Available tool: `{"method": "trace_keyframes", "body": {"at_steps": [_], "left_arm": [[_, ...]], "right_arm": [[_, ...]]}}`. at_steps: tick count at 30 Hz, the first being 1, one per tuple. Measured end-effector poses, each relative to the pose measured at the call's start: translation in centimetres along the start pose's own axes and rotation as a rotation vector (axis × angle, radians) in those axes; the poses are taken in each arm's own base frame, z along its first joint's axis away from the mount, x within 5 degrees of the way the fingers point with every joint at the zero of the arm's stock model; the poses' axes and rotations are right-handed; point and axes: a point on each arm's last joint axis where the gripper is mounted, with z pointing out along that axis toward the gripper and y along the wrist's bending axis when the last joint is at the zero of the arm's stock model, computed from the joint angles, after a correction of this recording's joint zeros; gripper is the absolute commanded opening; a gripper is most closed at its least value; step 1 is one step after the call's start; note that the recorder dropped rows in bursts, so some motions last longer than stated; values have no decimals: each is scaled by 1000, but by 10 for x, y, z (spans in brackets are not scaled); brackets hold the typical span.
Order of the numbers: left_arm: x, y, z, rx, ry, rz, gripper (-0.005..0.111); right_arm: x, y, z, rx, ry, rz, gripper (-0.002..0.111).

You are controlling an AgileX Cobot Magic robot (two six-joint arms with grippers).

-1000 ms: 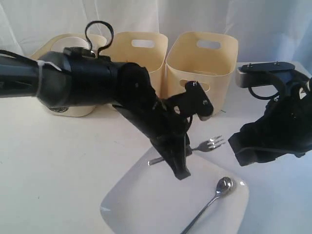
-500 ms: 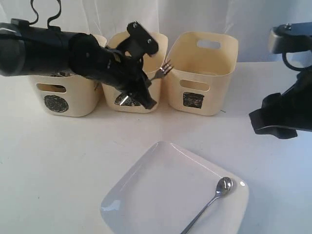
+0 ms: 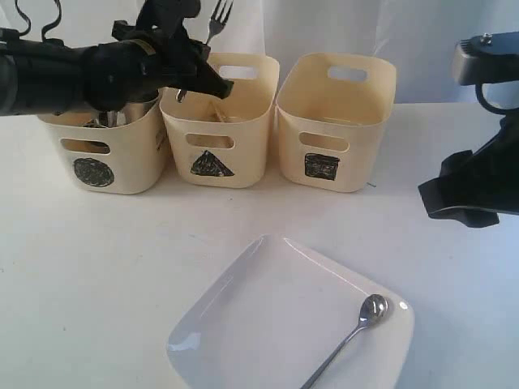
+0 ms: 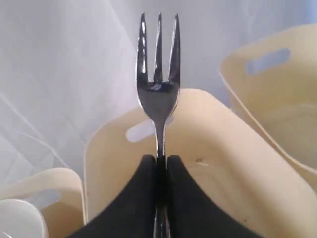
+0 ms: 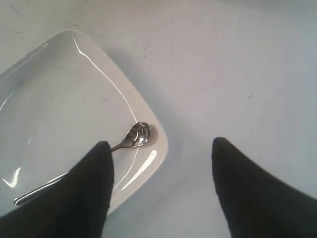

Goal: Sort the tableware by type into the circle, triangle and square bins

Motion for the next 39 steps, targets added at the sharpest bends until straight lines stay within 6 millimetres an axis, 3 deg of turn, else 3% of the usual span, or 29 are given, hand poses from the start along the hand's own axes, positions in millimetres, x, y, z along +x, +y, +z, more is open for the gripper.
{"method": "trace_keyframes", "body": {"at_steps": [8, 13, 16, 24, 30, 35, 39], "left_arm": [[26, 0, 24, -25, 10, -108, 0], [28, -1, 36, -29, -8, -106, 2], [29, -2, 38, -28, -8, -106, 13], [30, -3, 39, -16, 14, -109, 58], [35, -6, 39, 12, 73, -110, 59], [18, -3, 27, 31, 82, -118, 59], [-7, -6, 3, 100, 148, -130, 59]], "right_arm": [[-1, 0, 0, 0, -6, 5, 55], [-1, 0, 0, 0, -6, 5, 55], [-1, 0, 0, 0, -6, 5, 55], [-1, 0, 0, 1, -6, 4, 55], [-1, 0, 0, 1, -6, 4, 55], [-1, 0, 0, 4, -6, 2, 55], [-1, -2, 0, 18, -7, -10, 55]]}}
